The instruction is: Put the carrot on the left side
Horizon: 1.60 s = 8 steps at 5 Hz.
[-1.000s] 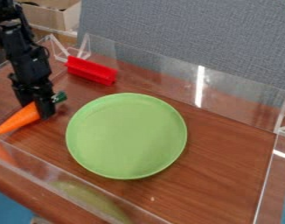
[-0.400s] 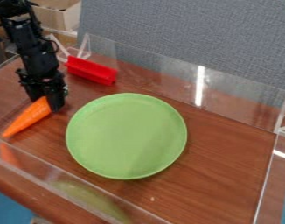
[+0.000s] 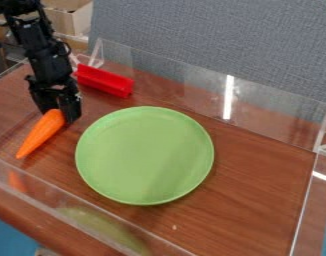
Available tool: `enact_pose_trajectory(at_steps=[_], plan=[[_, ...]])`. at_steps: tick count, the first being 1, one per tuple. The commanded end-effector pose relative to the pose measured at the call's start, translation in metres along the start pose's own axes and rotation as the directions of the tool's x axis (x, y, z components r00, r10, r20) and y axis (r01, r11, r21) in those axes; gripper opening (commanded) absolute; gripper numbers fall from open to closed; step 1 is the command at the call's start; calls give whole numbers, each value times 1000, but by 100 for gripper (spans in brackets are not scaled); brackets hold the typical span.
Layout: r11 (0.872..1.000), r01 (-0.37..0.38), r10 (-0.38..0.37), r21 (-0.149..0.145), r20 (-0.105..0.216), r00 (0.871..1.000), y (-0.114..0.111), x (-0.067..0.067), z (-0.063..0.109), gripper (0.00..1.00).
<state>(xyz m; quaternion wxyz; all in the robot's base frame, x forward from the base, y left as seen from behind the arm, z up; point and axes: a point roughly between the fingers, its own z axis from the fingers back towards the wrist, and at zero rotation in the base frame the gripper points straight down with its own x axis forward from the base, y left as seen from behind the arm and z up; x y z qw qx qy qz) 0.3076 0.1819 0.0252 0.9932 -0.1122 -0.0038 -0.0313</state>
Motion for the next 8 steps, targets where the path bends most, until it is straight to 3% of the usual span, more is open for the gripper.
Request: enact_pose_trajectory(at_steps=[1, 2, 5, 7, 8], plan=[[998, -62, 62, 0, -2, 998, 8, 1, 1, 100], [992, -123, 123, -1, -14, 992, 12, 3, 0, 100], [981, -194, 193, -4, -74, 978, 11, -7, -4, 100], [966, -260, 260, 1, -23, 965, 11, -25, 15, 100], [964, -265, 265, 6, -9, 964, 9, -27, 21, 100]])
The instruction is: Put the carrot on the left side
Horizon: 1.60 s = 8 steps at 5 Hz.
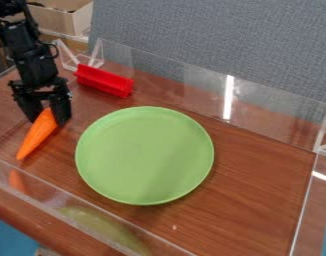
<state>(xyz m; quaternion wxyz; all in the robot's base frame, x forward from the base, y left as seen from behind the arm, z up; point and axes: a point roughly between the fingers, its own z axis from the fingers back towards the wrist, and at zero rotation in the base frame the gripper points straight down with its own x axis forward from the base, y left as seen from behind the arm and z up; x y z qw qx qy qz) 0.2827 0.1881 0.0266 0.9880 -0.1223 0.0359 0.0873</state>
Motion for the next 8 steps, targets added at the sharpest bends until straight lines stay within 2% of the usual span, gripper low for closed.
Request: enact_pose_trajectory(at_steps=[1, 3, 4, 5, 6, 8], plan=[[999, -19, 17, 33, 60, 998, 4, -2, 25, 100], [999, -12, 7, 49, 101, 995, -7, 11, 63, 100], [998, 5, -13, 66, 120, 993, -19, 18, 80, 100], [997, 36, -46, 75, 132, 990, -25, 21, 75, 100], [996, 45, -56, 80, 131, 990, -21, 22, 63, 100], [995, 69, -78, 67, 148, 986, -14, 34, 49, 100]])
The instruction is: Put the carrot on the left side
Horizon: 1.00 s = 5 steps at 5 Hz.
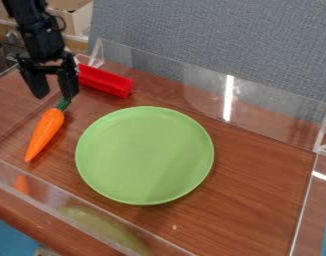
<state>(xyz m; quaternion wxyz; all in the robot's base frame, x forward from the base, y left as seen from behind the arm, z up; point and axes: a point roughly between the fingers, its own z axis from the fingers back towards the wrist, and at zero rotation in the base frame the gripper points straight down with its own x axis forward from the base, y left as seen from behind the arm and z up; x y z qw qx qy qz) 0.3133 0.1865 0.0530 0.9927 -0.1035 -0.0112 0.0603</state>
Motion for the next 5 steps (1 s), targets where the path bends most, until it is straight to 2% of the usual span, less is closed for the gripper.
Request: enact_pose_trajectory(at_steps=[1, 3, 5], plan=[[1000, 9, -11, 26, 69, 998, 4, 6, 20, 100], [1000, 8, -10, 23, 81, 997, 5, -2, 25, 100], [996, -57, 48, 68, 116, 992, 3, -2, 31, 100]])
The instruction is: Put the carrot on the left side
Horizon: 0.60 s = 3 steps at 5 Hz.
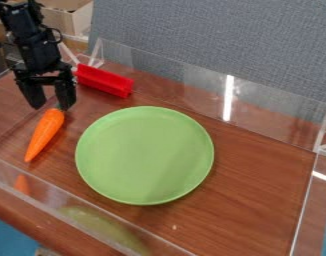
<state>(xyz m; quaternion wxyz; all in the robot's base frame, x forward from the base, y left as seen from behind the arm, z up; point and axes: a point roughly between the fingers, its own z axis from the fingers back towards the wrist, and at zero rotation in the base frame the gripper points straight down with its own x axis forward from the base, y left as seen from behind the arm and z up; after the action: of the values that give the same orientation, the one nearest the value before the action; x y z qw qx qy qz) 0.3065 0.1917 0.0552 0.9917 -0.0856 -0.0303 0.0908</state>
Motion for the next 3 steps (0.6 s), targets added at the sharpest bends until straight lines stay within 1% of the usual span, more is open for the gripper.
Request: enact_pose_trajectory(at_steps=[1, 2, 3], plan=[[998, -13, 8, 54, 83, 996, -8, 15, 35, 100], [997, -31, 25, 64, 91, 996, -11, 27, 37, 100], [997, -48, 43, 60, 92, 995, -10, 35, 32, 100]])
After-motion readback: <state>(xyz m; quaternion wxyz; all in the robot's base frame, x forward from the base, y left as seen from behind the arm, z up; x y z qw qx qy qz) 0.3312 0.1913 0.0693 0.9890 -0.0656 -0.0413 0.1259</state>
